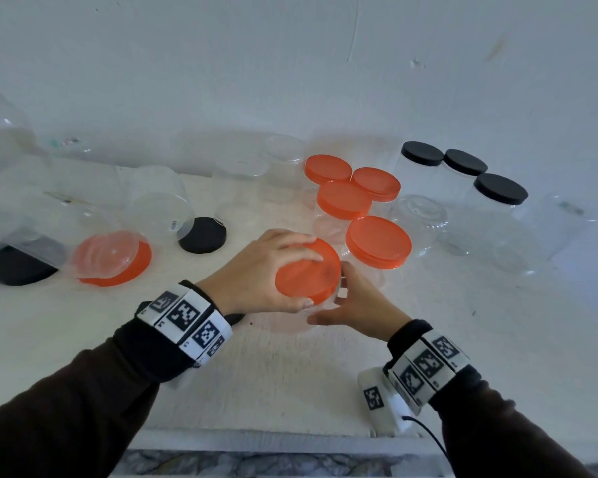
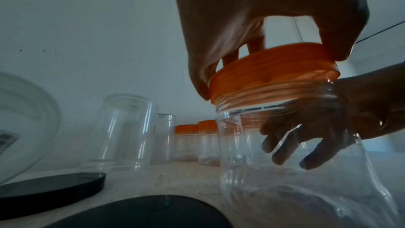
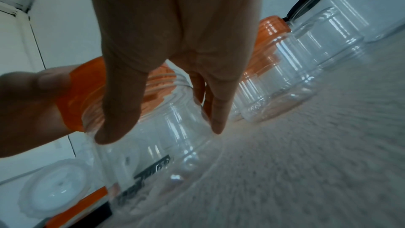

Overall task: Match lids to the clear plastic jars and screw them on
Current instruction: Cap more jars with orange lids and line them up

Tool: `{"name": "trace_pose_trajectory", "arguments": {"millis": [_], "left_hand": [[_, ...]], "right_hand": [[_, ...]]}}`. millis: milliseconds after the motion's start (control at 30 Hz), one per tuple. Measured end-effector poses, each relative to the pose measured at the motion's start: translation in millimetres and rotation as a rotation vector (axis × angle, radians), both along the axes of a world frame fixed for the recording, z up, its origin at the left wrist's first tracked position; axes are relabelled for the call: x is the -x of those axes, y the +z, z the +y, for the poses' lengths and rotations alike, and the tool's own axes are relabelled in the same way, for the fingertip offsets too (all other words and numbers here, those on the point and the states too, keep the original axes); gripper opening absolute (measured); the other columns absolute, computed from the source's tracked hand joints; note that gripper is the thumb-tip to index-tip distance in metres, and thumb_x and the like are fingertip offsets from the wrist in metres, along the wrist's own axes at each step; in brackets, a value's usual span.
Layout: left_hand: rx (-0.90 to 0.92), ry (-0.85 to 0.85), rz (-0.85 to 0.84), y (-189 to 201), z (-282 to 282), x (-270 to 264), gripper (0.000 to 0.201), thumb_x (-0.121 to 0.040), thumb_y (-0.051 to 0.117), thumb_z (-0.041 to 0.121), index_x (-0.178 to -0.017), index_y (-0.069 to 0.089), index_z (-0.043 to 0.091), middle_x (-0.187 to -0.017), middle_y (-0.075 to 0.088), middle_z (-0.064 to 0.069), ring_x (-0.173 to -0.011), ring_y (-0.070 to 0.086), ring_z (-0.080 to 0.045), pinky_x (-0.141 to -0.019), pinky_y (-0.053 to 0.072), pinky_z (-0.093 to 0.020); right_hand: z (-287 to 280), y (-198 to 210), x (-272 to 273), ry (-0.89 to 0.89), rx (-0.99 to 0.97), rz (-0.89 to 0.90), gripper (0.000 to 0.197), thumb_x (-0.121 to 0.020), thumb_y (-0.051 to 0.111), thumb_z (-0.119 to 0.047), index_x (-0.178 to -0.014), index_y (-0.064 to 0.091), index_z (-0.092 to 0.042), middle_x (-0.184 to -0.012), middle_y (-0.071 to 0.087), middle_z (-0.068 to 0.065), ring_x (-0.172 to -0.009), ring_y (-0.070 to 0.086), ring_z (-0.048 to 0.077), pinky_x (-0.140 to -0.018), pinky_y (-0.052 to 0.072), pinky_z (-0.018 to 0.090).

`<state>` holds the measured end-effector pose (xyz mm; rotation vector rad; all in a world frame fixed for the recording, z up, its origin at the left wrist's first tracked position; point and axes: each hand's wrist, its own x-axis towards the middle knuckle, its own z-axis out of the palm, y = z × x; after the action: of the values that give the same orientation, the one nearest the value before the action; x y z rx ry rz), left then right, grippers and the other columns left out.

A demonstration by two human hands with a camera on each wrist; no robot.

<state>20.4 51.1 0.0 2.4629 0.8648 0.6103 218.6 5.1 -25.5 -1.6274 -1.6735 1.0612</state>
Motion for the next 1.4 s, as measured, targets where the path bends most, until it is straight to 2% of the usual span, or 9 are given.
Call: {"name": "trace_pose_trajectory", "arguments": {"millis": [367,533,700,900,967,1067,1167,1300,1400], "left_hand": [[-0.023,0.001,0.153,-5,6,-12,0.08,-0.056,0.046,0.071,-0.128,0.049,0.035,-0.144,0.034,0.014,-0.13,0.022,-0.008,-0.103,0.028,-0.031],[0.054,-0.004,0.09,-6,1,-13,0.077,-0.062,0.062,0.064,-0.131,0.047,0.033,-0.146,0.027,0.013,-0.133,0.017,-0.006,-0.108,0.029,-0.035],[0.264,0.1,-0.094,-12,-2,1,0.124,-0.051,0.08,0.059,-0.146,0.006,0.031,-0.151,-0.001,0.016,-0.139,0.004,-0.003,-0.111,0.018,-0.031],[0.592,0.141,-0.118,-22,-3,17,0.121,-0.059,0.086,0.025,-0.145,0.001,0.028,-0.145,0.019,0.014,-0.132,0.023,-0.002,-0.108,0.025,-0.024],[0.614,0.149,-0.122,-21,-5,12,0.114,-0.063,0.084,0.017,-0.144,0.005,0.027,-0.133,0.026,0.019,-0.124,0.032,0.001,-0.097,0.032,-0.009],[0.59,0.171,-0.156,-19,-5,6,0.099,-0.064,0.083,0.008,-0.137,0.018,0.023,-0.115,0.035,0.024,-0.103,0.041,0.011,-0.075,0.036,0.004],[0.579,0.191,-0.195,-22,-3,6,0.093,-0.061,0.085,0.008,-0.133,0.028,0.021,-0.114,0.041,0.018,-0.101,0.043,0.011,-0.074,0.037,0.003],[0.571,0.2,-0.188,-22,-1,6,0.091,-0.059,0.086,0.012,-0.13,0.031,0.024,-0.117,0.045,0.017,-0.103,0.045,0.007,-0.074,0.038,0.0],[0.59,0.199,-0.189,-22,-1,6,0.096,-0.059,0.086,0.014,-0.136,0.029,0.021,-0.123,0.045,0.011,-0.108,0.046,0.0,-0.076,0.041,-0.004]], "right_hand": [[1,0,0,0.005,0.003,-0.01,0.084,-0.061,0.086,-0.023,-0.128,0.035,-0.021,-0.125,0.044,-0.005,-0.113,0.047,0.008,-0.085,0.047,0.019],[1,2,0,0.027,0.007,-0.028,0.089,-0.062,0.086,-0.023,-0.132,0.031,-0.018,-0.128,0.04,-0.004,-0.115,0.045,0.008,-0.092,0.047,0.022],[-7,17,-5,0.168,0.009,-0.186,0.124,-0.057,0.084,-0.042,-0.146,0.0,-0.023,-0.139,0.017,-0.008,-0.129,0.028,0.011,-0.109,0.033,0.034],[-6,69,3,0.287,-0.157,-0.445,0.103,-0.063,0.08,-0.043,-0.143,0.019,-0.023,-0.14,0.019,-0.007,-0.125,0.029,0.009,-0.106,0.029,0.026],[2,78,12,0.383,-0.107,-0.554,0.095,-0.069,0.078,-0.042,-0.143,0.022,-0.023,-0.144,0.018,-0.006,-0.127,0.031,0.012,-0.103,0.032,0.024],[13,79,24,0.474,-0.045,-0.675,0.093,-0.074,0.075,-0.037,-0.145,0.016,-0.031,-0.153,0.004,-0.005,-0.138,0.016,0.021,-0.108,0.031,0.038],[21,82,32,0.554,-0.006,-0.779,0.092,-0.076,0.072,-0.032,-0.144,0.011,-0.042,-0.153,0.006,-0.005,-0.137,0.012,0.025,-0.106,0.032,0.043],[24,82,40,0.5,-0.097,-0.951,0.086,-0.073,0.065,-0.055,-0.142,0.016,-0.044,-0.138,0.027,0.001,-0.119,0.03,0.025,-0.088,0.04,0.035],[24,81,47,0.38,-0.127,-1.091,0.09,-0.068,0.052,-0.077,-0.142,0.024,-0.033,-0.13,0.035,0.007,-0.113,0.043,0.029,-0.084,0.043,0.04]]}}
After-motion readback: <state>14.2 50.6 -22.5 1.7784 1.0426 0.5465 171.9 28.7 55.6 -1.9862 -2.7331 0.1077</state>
